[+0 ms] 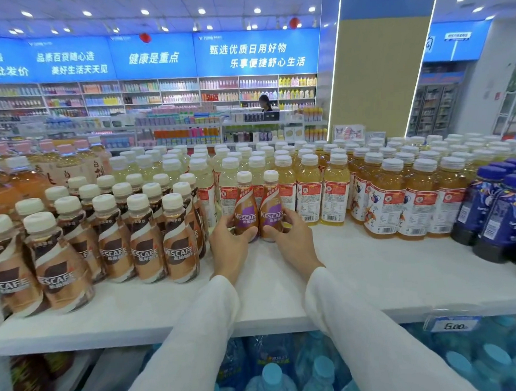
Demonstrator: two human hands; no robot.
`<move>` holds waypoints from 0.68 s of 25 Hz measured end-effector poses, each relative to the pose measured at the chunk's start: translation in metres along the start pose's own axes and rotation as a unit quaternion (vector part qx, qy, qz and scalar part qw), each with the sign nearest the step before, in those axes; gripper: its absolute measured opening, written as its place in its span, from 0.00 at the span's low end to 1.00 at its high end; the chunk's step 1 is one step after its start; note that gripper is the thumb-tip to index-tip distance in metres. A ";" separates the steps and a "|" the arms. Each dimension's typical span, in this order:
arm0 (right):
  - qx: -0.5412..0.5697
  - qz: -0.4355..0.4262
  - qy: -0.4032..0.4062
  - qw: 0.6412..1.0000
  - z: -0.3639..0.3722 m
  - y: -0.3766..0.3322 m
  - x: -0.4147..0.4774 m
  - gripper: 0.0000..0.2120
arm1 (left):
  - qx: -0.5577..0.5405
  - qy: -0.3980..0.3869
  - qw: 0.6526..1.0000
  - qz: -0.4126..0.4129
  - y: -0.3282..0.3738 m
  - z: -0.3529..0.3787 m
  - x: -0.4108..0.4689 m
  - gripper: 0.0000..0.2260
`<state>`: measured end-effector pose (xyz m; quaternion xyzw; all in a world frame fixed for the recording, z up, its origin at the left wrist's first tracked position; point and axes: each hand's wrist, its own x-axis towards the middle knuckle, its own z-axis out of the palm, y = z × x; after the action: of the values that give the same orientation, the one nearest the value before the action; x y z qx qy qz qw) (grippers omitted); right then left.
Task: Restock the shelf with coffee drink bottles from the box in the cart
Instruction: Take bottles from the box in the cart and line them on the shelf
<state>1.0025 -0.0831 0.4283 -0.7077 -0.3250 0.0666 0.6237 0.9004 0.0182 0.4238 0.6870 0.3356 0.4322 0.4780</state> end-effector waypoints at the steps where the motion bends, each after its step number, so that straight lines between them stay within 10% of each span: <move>1: 0.001 0.000 0.000 1.000 0.000 0.000 0.001 0.29 | -0.001 -0.001 1.000 -0.001 0.000 0.000 0.000 0.27; 17: -0.082 0.012 -0.032 0.996 -0.040 -0.017 -0.066 0.28 | 0.171 -0.042 0.984 -0.014 0.010 -0.038 -0.061 0.32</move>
<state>0.9642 -0.1523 0.4315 -0.7579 -0.3406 0.0702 0.5519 0.8413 -0.0241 0.4228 0.7715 0.3938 0.3325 0.3731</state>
